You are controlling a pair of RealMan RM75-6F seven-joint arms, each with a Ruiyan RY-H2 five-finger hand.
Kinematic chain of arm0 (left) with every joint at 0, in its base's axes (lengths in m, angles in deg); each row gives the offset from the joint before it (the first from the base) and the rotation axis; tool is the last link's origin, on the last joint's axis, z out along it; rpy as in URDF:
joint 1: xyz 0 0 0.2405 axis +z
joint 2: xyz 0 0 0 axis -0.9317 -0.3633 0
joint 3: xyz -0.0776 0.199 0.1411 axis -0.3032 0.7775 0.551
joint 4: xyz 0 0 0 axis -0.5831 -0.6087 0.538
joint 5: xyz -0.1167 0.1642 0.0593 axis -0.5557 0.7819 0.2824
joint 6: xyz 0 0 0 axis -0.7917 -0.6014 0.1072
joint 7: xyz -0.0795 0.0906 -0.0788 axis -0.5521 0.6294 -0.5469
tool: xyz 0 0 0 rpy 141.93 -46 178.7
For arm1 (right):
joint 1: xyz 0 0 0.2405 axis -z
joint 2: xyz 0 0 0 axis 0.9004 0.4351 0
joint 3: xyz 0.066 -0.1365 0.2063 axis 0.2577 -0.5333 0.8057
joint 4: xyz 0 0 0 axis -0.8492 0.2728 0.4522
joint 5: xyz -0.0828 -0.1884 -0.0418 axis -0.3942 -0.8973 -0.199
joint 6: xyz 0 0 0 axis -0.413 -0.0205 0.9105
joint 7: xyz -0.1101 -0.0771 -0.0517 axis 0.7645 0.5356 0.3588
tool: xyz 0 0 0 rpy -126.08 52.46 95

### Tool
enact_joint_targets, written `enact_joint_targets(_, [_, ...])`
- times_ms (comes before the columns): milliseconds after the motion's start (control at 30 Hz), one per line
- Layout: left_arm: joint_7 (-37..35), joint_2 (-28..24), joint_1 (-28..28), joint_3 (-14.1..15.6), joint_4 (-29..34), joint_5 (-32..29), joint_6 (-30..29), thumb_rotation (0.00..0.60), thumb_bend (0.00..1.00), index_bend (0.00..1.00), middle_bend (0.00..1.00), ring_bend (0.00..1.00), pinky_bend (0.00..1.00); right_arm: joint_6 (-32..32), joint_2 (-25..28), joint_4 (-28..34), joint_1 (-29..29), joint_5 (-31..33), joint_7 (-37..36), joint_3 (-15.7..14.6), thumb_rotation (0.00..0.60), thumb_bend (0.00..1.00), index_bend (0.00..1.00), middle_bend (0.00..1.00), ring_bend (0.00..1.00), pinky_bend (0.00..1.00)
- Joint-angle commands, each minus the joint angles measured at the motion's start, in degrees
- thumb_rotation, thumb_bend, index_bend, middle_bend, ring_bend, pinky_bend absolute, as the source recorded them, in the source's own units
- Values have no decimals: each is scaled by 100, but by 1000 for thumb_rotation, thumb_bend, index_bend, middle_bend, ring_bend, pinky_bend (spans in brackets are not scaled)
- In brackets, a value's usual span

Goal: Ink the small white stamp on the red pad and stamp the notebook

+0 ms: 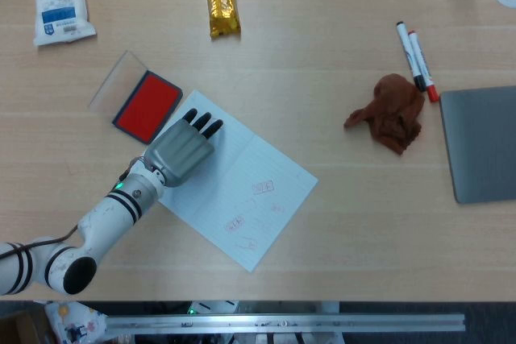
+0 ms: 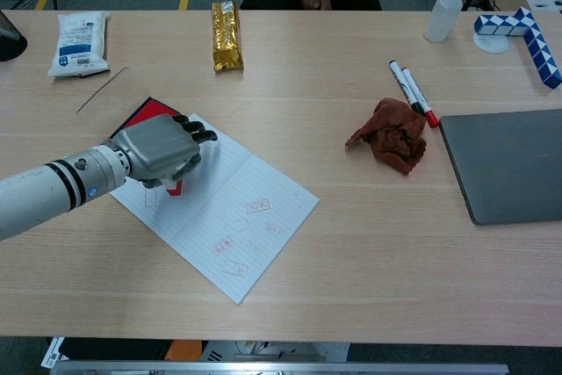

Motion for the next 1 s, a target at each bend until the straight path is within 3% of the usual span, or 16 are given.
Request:
enact_joint_targets(33, [24,6,-16,2,-6,-26,6,600,322,672,99,85,163,5,-4,-9,5,5,-9,-2,600,179,374,409,345,410])
enact_joint_targets(333, [117,-136,-44,20,167,-72,-81,600,322,672,100,85,163,-8,-23,-55,11,-6,-65,9,600,178,374,410,345,410])
enact_joint_targets(700, [402,-1097,-82,69,1434,-98,-426,600,323,670,101,84,163,21,-111,-174,-45,-75,-206,17,600,178,374,410,345,410])
enact_joint_targets(1000, [635,-1125,-68,225,1809,-136,-532,600,322,666,102,84,163,-11,-125,-236,-29,-106,-292,1,600,178,374,410,345,410])
